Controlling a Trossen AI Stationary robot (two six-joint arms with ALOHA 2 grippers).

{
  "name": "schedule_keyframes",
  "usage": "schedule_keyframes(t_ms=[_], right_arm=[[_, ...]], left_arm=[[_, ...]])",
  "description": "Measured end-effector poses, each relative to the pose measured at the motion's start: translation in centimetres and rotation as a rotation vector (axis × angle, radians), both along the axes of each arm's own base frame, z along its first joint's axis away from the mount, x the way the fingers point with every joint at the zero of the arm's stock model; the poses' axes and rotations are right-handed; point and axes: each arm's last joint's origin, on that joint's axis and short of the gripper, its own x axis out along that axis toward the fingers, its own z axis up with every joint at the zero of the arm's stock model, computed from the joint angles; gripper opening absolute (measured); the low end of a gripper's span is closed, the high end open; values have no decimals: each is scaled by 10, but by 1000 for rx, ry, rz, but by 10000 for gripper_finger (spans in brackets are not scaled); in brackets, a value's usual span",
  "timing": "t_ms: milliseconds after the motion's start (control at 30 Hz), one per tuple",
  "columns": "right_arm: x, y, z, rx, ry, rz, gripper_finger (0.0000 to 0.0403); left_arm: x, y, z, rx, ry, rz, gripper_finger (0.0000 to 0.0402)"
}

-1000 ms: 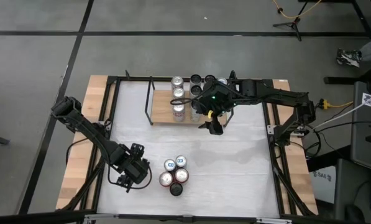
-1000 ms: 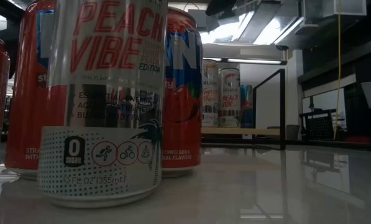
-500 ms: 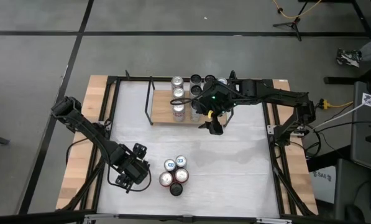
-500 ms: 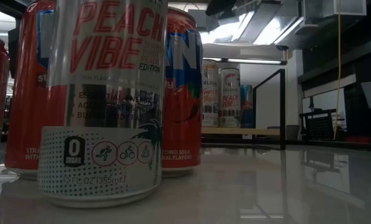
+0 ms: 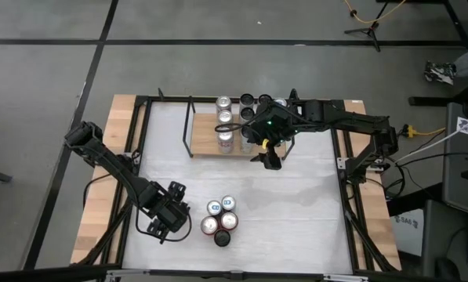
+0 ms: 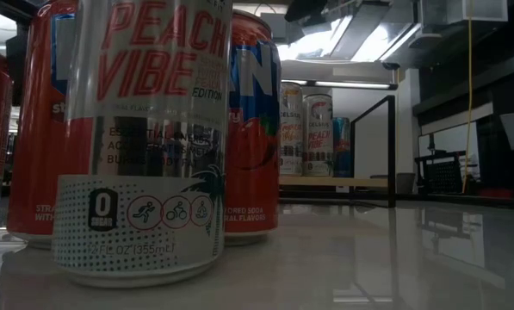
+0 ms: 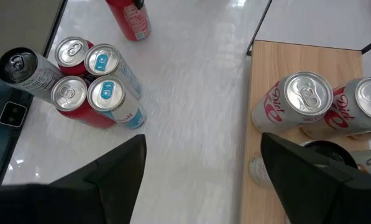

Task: Place canned beverage on shelf
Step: Put the red soda can onto the shelf

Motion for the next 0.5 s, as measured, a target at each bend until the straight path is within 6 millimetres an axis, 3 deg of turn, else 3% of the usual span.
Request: schedule_keyframes(t_ms=[300, 500], right_arm=[[0, 0, 0, 0, 0, 0, 312], [0, 0, 0, 0, 0, 0, 312]], left_arm=[[0, 0, 0, -7, 3, 37, 341], [2, 3, 0, -11, 5, 48, 307]])
